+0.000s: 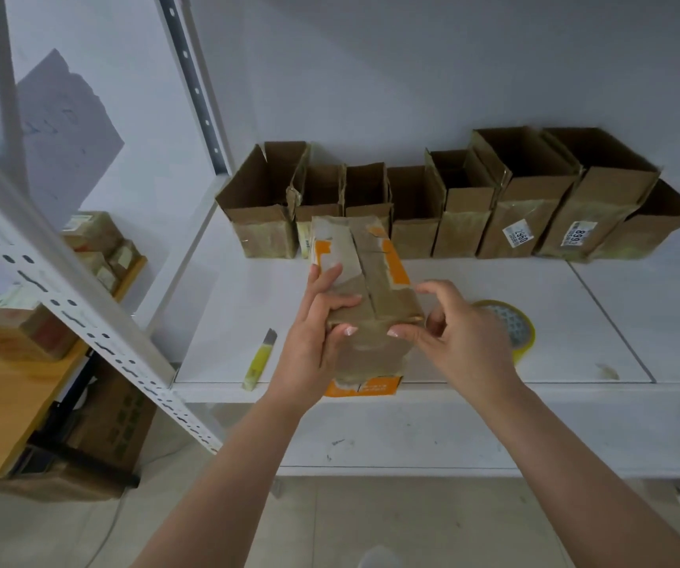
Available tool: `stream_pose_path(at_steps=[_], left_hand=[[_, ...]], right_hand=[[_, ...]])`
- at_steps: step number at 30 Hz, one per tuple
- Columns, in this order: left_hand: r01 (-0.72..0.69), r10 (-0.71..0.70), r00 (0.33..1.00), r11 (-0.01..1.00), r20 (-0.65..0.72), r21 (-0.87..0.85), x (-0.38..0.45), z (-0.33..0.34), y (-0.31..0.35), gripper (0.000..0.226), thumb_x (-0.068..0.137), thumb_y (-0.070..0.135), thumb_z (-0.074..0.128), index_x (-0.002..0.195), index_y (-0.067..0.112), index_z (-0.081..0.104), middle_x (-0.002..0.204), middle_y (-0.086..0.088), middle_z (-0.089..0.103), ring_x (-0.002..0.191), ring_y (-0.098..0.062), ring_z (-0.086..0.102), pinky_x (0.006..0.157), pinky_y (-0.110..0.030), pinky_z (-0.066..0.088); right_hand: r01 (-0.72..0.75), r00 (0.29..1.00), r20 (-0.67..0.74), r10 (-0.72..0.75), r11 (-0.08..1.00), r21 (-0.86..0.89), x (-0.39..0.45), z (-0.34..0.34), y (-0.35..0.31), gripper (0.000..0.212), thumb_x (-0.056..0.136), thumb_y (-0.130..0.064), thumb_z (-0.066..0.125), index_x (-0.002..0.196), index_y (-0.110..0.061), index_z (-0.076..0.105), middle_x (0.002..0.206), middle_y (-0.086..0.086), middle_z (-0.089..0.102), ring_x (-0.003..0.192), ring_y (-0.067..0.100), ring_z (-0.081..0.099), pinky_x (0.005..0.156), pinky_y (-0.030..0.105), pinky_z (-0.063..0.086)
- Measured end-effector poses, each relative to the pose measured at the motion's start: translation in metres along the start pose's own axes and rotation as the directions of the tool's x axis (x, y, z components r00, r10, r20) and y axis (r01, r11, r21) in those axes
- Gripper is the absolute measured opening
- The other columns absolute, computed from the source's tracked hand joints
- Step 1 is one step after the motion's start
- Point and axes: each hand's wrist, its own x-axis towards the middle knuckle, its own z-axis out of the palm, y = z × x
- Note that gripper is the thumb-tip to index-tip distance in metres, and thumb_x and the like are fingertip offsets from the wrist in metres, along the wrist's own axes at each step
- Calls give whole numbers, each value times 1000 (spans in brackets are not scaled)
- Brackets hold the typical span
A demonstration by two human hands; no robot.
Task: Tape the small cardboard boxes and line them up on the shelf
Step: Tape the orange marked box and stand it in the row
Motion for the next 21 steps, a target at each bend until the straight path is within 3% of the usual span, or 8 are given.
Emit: stream_pose_path(at_steps=[3, 6, 10, 13, 18, 21], left_hand=[[-15, 14, 1000, 1000, 22, 22, -10, -2, -4, 38, 99, 50, 36, 121, 22, 49, 156, -5, 30, 151, -20, 8, 120, -25, 21], [-3, 3, 1000, 1000, 29, 8, -20, -7, -7, 37, 98, 56, 36, 123, 29, 45, 156, 1, 27, 151, -17, 7, 116, -18, 22], [37, -36, 998, 999, 43, -19, -24, -18, -11, 34, 98, 54, 39, 123, 33, 43, 157, 9, 23, 151, -14, 5, 120, -40, 24], [49, -48, 997, 998, 58, -26, -26, -21, -12, 27, 98, 40, 42, 123, 32, 44, 157, 11, 22, 151, -13, 4, 120, -51, 22], [67, -64, 995, 997, 75, -37, -26, -20, -10, 27, 99, 41, 43, 124, 31, 44, 159, 7, 21, 151, -14, 3, 121, -46, 20], [62, -58, 994, 997, 96, -43, -24, -20, -8, 35, 96, 55, 41, 123, 33, 44, 159, 8, 21, 151, -14, 2, 121, -38, 19]], right_hand=[[46, 998, 38, -52, 990, 135, -5, 6, -1, 70, 69, -62, 60, 121, -15, 60, 56, -15, 42, 50, 2, 44, 52, 29, 43], [87, 996, 3, -90, 967, 241, -9, 14, -2, 56, 73, -48, 66, 113, -9, 64, 55, -14, 36, 49, 2, 38, 53, 21, 36], [112, 990, 35, -136, 915, 386, -14, 17, 3, 50, 86, -52, 63, 119, -15, 62, 58, -9, 51, 55, 8, 52, 56, 22, 46], [-13, 993, 105, -57, 827, 562, -16, 10, 23, 30, 97, -35, 52, 126, -29, 57, 72, -1, 66, 70, 11, 65, 70, 32, 57], [-5, 953, 255, -162, 836, 549, -10, 10, 36, 62, 87, -32, 64, 143, -39, 38, 90, -2, 64, 81, 23, 57, 81, 26, 48], [98, 950, 212, -228, 864, 493, -5, 20, 30, 63, 86, -34, 66, 144, -32, 41, 86, -3, 54, 75, 11, 50, 76, 19, 43]])
